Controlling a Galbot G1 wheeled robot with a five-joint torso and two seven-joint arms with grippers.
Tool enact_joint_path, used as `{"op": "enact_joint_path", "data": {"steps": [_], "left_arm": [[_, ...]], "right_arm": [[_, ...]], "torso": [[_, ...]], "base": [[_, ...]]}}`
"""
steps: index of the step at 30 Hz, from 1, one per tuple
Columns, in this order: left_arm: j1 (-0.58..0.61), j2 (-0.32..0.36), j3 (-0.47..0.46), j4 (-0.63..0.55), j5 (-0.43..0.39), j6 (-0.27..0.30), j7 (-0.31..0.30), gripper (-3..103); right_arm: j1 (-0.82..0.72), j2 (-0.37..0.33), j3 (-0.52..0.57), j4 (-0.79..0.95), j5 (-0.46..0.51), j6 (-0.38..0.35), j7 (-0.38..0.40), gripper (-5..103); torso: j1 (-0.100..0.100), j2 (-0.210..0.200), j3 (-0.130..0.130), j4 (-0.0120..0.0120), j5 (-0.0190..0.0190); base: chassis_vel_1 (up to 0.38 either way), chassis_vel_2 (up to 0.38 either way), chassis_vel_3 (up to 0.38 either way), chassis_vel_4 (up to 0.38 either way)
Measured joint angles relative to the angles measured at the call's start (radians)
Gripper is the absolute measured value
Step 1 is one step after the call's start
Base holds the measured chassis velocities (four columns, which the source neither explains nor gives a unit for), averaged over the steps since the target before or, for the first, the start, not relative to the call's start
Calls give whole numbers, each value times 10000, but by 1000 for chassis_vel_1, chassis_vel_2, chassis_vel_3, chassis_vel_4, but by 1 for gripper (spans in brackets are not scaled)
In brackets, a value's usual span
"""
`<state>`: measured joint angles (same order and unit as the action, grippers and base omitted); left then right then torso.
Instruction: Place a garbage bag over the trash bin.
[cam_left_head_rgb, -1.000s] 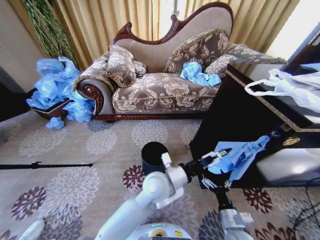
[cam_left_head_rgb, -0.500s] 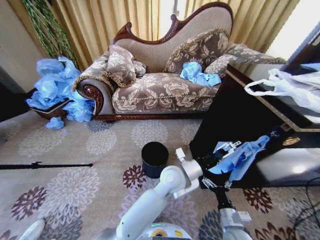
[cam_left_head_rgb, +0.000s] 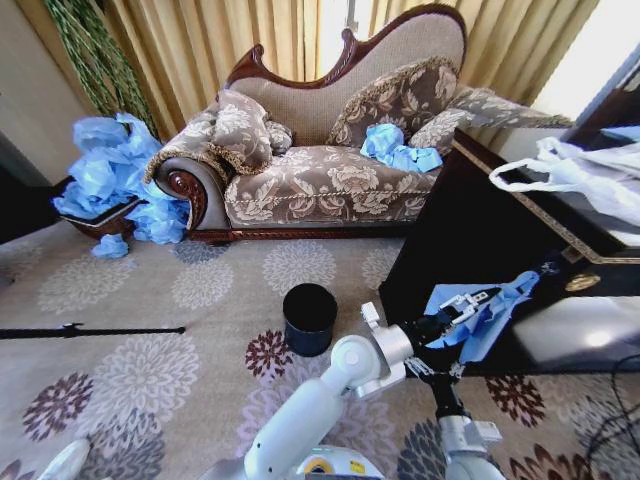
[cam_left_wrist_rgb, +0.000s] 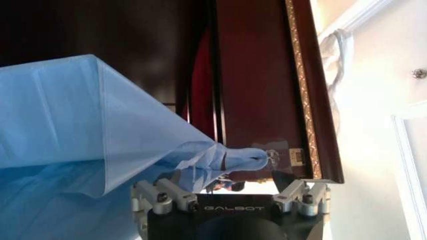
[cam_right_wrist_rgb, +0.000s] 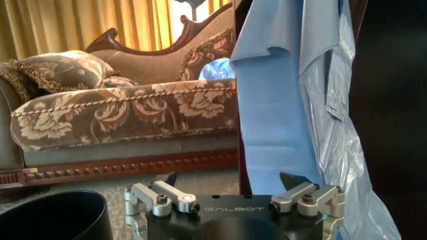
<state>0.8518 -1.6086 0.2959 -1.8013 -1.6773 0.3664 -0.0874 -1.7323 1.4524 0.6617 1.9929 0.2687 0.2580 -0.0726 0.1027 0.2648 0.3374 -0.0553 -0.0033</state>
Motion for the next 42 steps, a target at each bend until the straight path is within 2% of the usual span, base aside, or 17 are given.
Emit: {"op": "enact_joint_path", "data": {"steps": [1, 6, 9, 10, 13, 14, 16, 18, 21, 22, 24, 27, 36, 37, 38, 40, 42], "left_arm": [[0, 0, 0, 0, 0, 0, 0, 93], [16, -16, 22, 197, 187, -164, 220, 77], [68, -16, 85, 323, 252, -180, 278, 61], [68, -16, 85, 323, 252, -180, 278, 61], [50, -12, 89, 592, 347, -171, 357, 45], [50, -12, 89, 592, 347, -171, 357, 45], [7, -8, 60, 791, 360, -167, 377, 34], [-20, -7, 52, 898, 371, -166, 391, 34], [-88, -5, 51, 1151, 494, -164, 508, 18], [-88, -5, 51, 1151, 494, -164, 508, 18], [-88, -3, 127, 1189, 548, -162, 606, 7], [-62, -1, 191, 1112, 554, -155, 655, 1], [115, 3, 233, 639, 660, -48, 651, 0], [127, 3, 232, 592, 701, -29, 656, -3], [127, 3, 229, 575, 754, -24, 674, 2], [124, 4, 226, 566, 805, -23, 697, 2], [107, 4, 221, 536, 867, -23, 713, 12]], "right_arm": [[0, 0, 0, 0, 0, 0, 0, 100], [10, -46, 13, -73, 19, 0, 1, 100], [10, -88, 9, -109, 68, 0, -5, 100], [10, -88, 9, -109, 68, 0, -5, 100], [21, -148, -13, -116, 109, 2, -50, 100], [21, -148, -13, -116, 109, 2, -50, 100], [31, -188, -19, -116, 138, 2, -105, 100], [33, -198, -21, -114, 149, 2, -126, 100], [-12, -197, -24, -82, 153, 3, -205, 100], [-12, -197, -24, -82, 153, 3, -205, 100], [-69, -189, -17, -51, 153, 16, -212, 100], [-95, -176, 0, -48, 152, 32, -217, 100], [-109, -74, -41, -67, 81, 60, -293, 100], [-109, -64, -46, -78, 70, 64, -312, 100], [-107, -52, -53, -90, 56, 71, -320, 100], [-105, -41, -59, -98, 39, 76, -326, 100], [-104, -24, -70, -99, 9, 79, -332, 100]], "torso": [[0, 0, 0, 0, 0], [0, 0, 0, 0, 0], [0, 0, 0, 0, -2], [0, 0, 0, 0, -2], [0, 0, 0, 0, -1], [0, 0, 0, 0, -1], [0, 0, 0, 1, -2], [0, 0, 0, 1, -2], [0, 0, 0, 1, -2], [0, 0, 0, 1, -2], [0, 2, 0, 0, -2], [1, 2, 0, 0, -2], [0, 2, 0, 0, -2], [0, 2, 0, 1, -2], [0, 2, 0, 0, -2], [0, 2, 0, 1, -2], [0, 2, 0, 0, -2]], "base": [[0, 0, 0, 0], [0, 0, 0, 0], [0, 0, 0, 0], [0, 0, 0, 0], [0, 0, 0, 0], [0, 0, 0, 0], [0, 0, 0, 0], [0, 0, 0, 0], [0, 0, 0, 0], [0, 0, 0, 0], [0, 0, 0, 0], [0, 0, 0, 0], [0, 0, 0, 0], [0, 0, 0, 0], [0, 0, 0, 0], [0, 0, 0, 0], [0, 0, 0, 0]]}}
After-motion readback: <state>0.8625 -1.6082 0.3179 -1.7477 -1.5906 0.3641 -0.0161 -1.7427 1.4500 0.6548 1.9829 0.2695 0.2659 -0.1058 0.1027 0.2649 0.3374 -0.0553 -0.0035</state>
